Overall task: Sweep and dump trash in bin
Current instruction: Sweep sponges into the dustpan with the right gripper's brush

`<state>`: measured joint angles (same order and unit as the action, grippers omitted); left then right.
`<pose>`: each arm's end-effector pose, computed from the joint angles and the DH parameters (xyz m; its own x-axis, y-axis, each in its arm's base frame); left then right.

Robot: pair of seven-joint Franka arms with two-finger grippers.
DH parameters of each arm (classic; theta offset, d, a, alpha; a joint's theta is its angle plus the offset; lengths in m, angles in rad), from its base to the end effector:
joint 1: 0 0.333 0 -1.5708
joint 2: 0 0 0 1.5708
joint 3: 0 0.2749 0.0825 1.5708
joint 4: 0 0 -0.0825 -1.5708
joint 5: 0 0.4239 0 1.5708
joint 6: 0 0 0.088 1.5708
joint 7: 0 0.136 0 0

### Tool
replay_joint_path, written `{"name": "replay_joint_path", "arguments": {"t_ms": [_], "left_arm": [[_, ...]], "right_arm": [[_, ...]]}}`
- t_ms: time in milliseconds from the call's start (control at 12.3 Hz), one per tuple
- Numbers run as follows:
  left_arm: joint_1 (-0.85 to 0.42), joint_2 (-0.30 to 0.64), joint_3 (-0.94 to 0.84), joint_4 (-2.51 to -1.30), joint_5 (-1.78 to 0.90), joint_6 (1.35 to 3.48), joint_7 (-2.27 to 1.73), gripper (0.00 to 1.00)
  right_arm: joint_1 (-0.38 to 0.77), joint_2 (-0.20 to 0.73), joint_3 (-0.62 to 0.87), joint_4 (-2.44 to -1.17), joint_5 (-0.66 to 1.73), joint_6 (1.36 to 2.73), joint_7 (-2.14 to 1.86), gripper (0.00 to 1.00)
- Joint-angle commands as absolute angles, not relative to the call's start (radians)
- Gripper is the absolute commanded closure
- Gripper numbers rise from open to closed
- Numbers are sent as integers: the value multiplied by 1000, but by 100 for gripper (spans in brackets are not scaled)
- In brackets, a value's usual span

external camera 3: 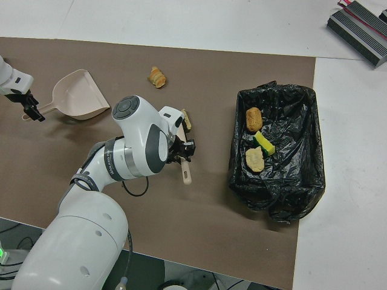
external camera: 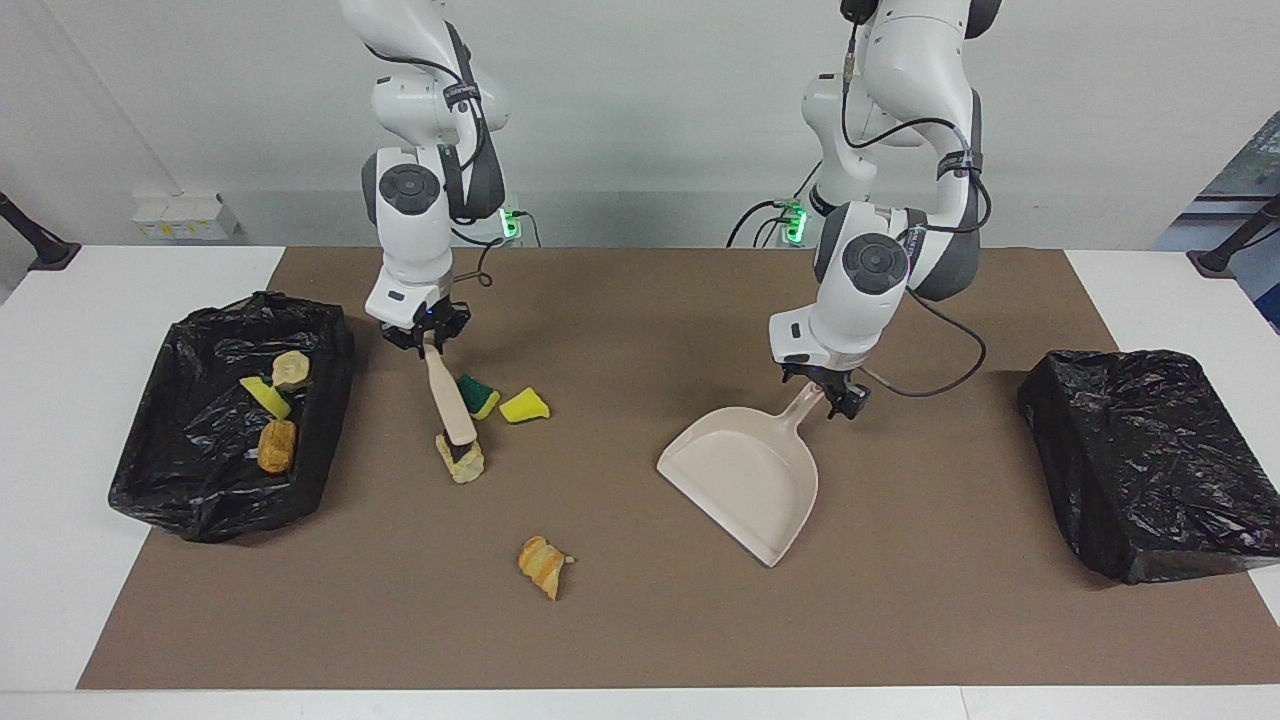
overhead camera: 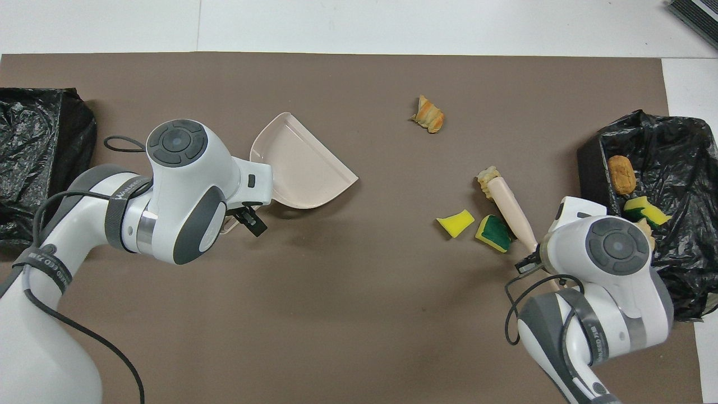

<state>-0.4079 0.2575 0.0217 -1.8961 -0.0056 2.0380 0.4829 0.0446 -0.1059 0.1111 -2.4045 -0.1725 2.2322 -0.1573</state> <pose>0.5749 -0.2344 0.2682 0.6419 -0.7599 -0.1025 -0.7594 -0.6485 0.0528 0.4991 0.0678 0.2535 0.9103 0.4028 -0.0960 0.4125 -0.9022 0.1261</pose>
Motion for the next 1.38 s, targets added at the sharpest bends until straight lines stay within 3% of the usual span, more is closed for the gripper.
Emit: {"name": "replay_joint_path", "arguments": {"t_ms": [0,81,163,244,325,894,1057,1301], "left_arm": [[-416,236,23,-1954,5,2080,492,10],[-416,235,23,-1962,5,2089,491,22],[-416,238,23,-1954,5,2091,492,46],[-416,239,23,-1948,14,2092,500,79],[-417,241,21,-1942,43,2092,521,100],[-454,221,14,-1908,143,2029,771,100],[-480,215,11,-1908,143,1997,772,100],[-546,193,9,-1922,140,1962,762,100]], "right_arm": [[78,-92,121,-2344,-103,2162,-144,100],[78,-92,120,-2298,-103,2107,-149,100],[75,-91,120,-2258,-103,2064,-155,100],[65,-91,118,-2232,-104,2039,-159,100],[63,-89,115,-2218,-109,2030,-175,100],[-63,-72,112,-2220,-152,2045,-252,100],[-118,-83,114,-2264,-152,2068,-249,100],[-103,-68,117,-2359,-152,2167,-143,100]]}}
